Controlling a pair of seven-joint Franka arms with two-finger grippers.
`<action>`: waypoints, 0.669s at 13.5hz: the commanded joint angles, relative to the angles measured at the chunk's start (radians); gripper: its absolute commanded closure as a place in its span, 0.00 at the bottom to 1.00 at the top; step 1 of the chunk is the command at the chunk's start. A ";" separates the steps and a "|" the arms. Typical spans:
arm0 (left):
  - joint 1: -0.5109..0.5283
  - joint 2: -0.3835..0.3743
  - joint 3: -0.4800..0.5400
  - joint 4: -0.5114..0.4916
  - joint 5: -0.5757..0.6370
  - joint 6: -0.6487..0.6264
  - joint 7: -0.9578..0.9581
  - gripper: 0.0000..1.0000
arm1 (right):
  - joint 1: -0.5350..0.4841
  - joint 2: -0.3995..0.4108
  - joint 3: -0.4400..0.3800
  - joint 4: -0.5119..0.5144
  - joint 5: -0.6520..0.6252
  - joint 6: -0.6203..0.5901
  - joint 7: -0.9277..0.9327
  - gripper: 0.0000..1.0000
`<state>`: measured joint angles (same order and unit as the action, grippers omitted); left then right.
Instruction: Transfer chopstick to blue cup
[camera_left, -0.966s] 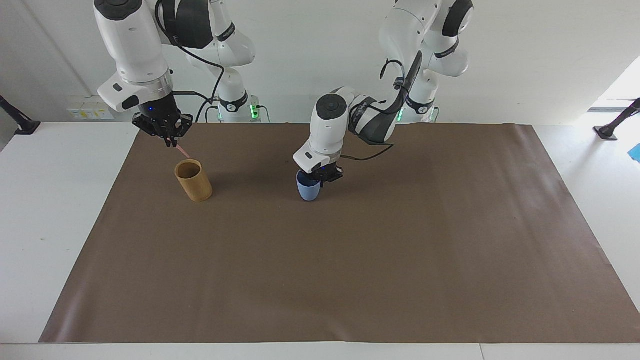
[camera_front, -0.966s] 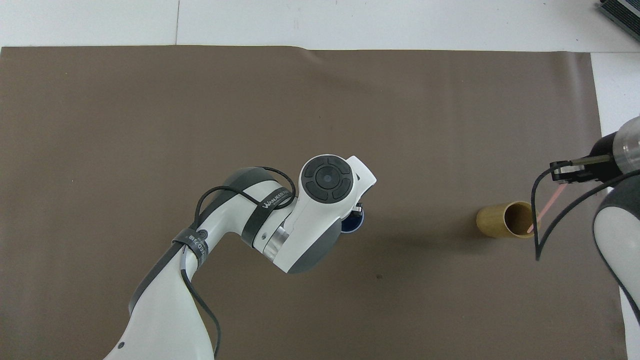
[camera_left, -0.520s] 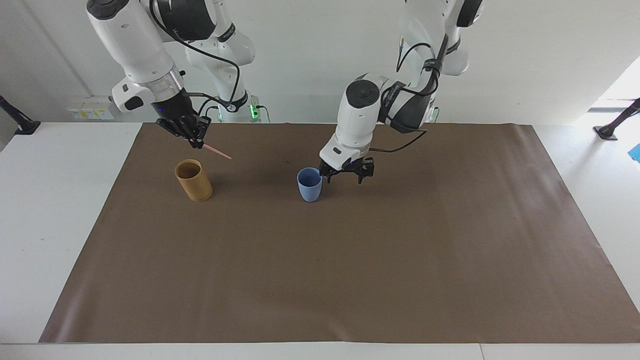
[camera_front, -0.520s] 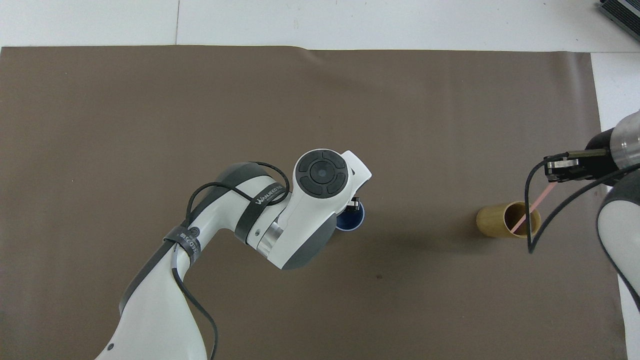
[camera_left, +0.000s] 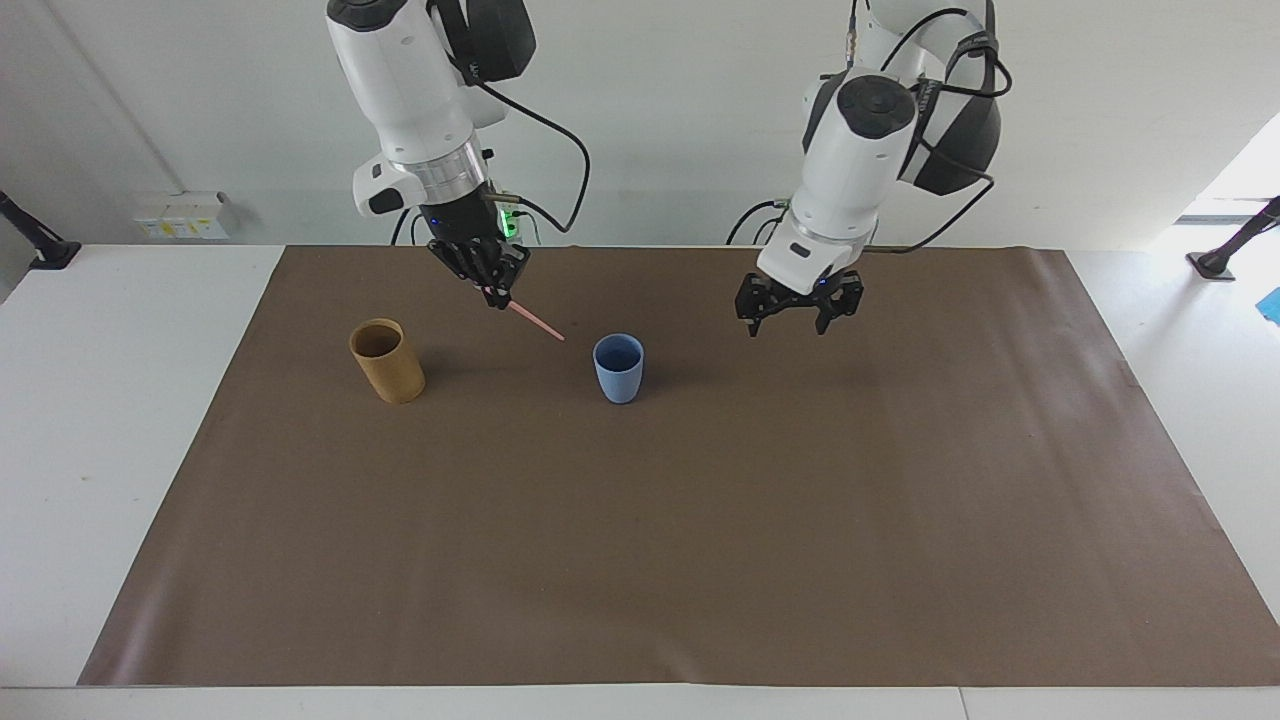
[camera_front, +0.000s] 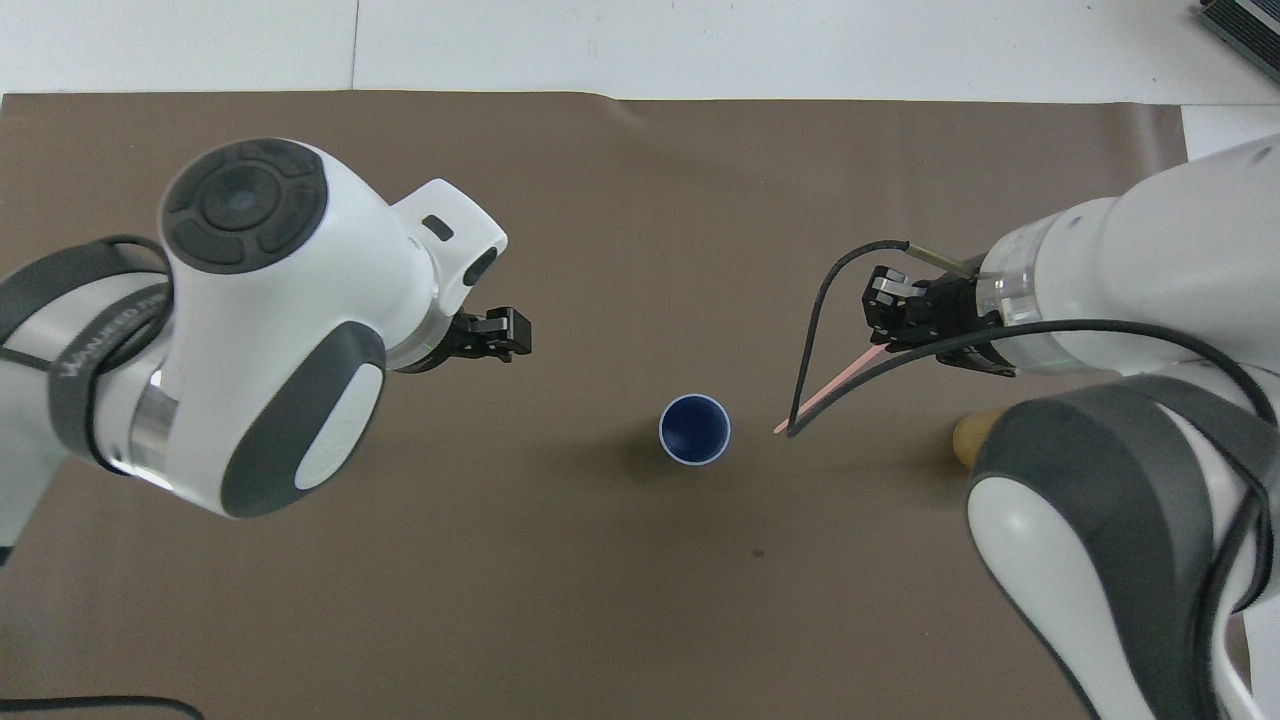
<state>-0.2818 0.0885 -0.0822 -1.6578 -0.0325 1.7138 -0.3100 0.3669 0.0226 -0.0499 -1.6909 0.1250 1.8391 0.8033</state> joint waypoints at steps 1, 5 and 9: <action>0.107 -0.032 -0.014 -0.037 0.008 -0.034 0.144 0.00 | 0.039 0.017 -0.005 -0.009 0.028 0.038 0.054 1.00; 0.263 -0.039 -0.014 -0.048 0.008 -0.043 0.385 0.00 | 0.093 0.036 -0.005 -0.047 0.027 0.103 0.089 1.00; 0.329 -0.050 -0.013 -0.045 0.008 -0.043 0.486 0.00 | 0.107 0.023 -0.004 -0.127 0.013 0.184 0.039 1.00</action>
<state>0.0228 0.0785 -0.0807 -1.6743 -0.0320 1.6787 0.1410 0.4721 0.0674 -0.0500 -1.7666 0.1320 1.9734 0.8762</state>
